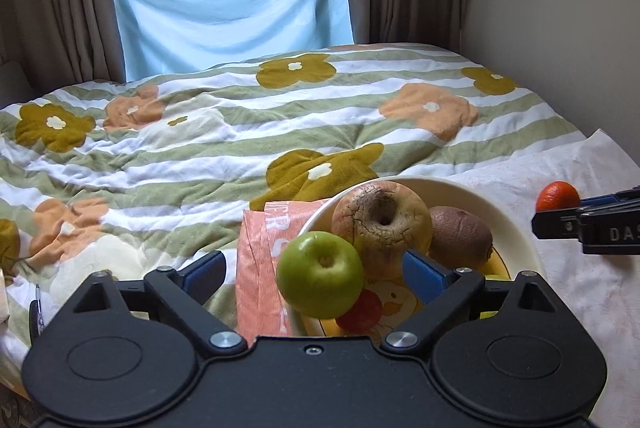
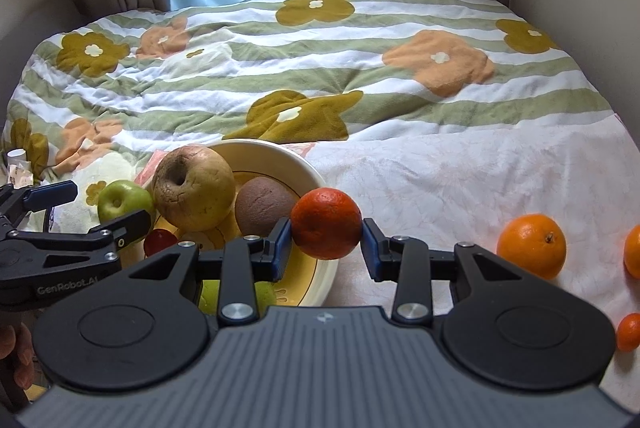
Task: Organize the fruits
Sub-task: 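Carry both fruits over the white bowl and open the left tool to drop the apple, then open the right tool to release the orange into the bowl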
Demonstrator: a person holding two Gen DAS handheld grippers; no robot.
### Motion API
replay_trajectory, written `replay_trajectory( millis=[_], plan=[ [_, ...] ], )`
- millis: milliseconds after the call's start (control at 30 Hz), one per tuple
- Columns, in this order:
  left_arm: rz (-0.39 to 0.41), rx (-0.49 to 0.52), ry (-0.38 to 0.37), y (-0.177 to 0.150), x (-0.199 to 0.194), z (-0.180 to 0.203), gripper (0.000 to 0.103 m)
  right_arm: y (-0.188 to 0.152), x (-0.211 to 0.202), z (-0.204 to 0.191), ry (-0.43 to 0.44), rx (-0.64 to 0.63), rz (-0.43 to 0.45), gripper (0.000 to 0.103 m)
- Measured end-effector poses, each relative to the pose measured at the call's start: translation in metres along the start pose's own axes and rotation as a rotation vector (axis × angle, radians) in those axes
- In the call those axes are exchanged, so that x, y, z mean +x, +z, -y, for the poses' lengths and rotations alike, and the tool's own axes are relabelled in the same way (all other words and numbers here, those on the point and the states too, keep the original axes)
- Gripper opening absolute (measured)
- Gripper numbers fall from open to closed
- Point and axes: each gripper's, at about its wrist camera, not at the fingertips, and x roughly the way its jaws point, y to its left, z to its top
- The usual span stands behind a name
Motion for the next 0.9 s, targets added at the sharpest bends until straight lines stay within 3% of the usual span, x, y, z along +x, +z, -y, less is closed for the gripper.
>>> replay_trajectory(
  millis=[400, 767, 833, 867, 900],
  plan=[
    [-0.009, -0.071, 0.042, -0.020, -0.038, 0.005, 0.097, -0.002, 0.010, -0.016, 0.060, -0.091, -0.012, 0.052],
    [-0.014, -0.104, 0.069, -0.035, -0.055, 0.011, 0.097, -0.005, 0.016, -0.014, 0.099, -0.100, -0.026, 0.056],
    [-0.012, -0.107, 0.069, -0.036, -0.058, 0.012, 0.097, -0.006, 0.014, -0.013, 0.114, -0.102, -0.017, 0.075],
    [-0.011, -0.106, 0.069, -0.037, -0.060, 0.014, 0.097, -0.006, 0.012, -0.013, 0.103, -0.099, -0.007, 0.091],
    [-0.010, -0.105, 0.068, -0.038, -0.061, 0.014, 0.097, -0.007, 0.008, -0.013, 0.094, -0.097, 0.009, 0.101]
  ],
)
